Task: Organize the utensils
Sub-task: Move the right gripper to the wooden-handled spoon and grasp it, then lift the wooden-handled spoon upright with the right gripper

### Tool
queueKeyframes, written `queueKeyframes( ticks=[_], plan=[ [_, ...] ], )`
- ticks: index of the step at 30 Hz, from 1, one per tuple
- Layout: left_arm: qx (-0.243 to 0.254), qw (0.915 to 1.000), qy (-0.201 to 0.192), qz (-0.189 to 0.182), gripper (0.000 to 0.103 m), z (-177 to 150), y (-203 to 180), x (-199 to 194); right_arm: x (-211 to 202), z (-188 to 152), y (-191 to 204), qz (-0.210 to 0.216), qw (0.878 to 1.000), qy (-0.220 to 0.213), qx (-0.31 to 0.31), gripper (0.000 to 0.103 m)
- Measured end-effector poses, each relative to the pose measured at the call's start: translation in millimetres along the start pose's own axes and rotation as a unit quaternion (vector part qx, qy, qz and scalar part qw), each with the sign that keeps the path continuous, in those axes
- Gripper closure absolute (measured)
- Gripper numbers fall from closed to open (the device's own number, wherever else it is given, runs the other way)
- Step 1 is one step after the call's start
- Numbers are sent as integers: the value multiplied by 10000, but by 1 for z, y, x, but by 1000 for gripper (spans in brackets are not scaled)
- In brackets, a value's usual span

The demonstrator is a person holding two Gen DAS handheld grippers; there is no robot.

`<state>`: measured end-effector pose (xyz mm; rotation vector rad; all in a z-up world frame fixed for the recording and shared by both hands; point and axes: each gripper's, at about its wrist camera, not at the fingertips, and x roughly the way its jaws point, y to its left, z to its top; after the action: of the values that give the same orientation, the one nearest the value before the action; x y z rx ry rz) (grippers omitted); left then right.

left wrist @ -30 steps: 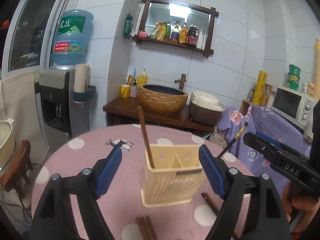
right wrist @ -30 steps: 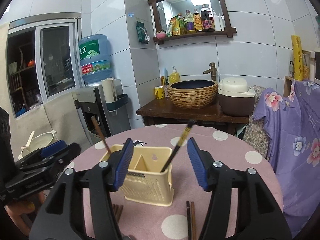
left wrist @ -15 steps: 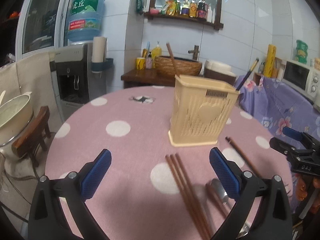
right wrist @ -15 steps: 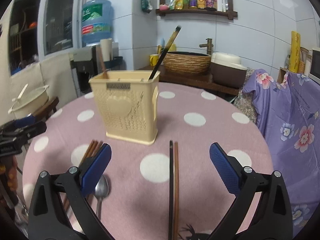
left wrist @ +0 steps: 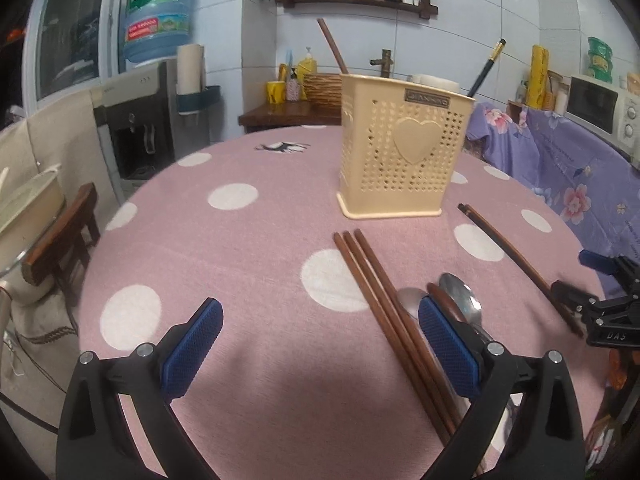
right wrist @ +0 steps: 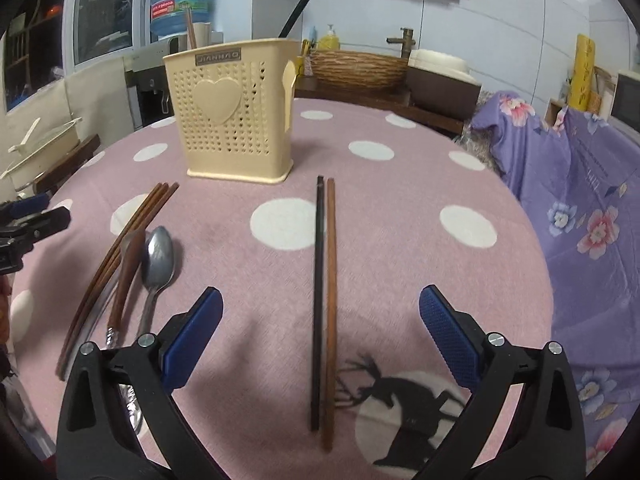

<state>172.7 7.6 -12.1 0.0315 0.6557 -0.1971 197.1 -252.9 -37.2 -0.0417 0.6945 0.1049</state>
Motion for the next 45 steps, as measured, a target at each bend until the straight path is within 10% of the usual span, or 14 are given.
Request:
queueKeyframes(
  ticks=[8,21,45],
  plan=[
    [-48,9992,282,-265,37,-11,-9,6,-9,-4,22,406,9992,49,-30,7],
    [-101,9995,310,-27,48,-11,-3,4,-2,4,94,1487,9870,434,-418,72],
    [-67,9991,429,-26,48,-14,0,8,47,22,130,1140,9871,1050,-400,89]
  ],
)
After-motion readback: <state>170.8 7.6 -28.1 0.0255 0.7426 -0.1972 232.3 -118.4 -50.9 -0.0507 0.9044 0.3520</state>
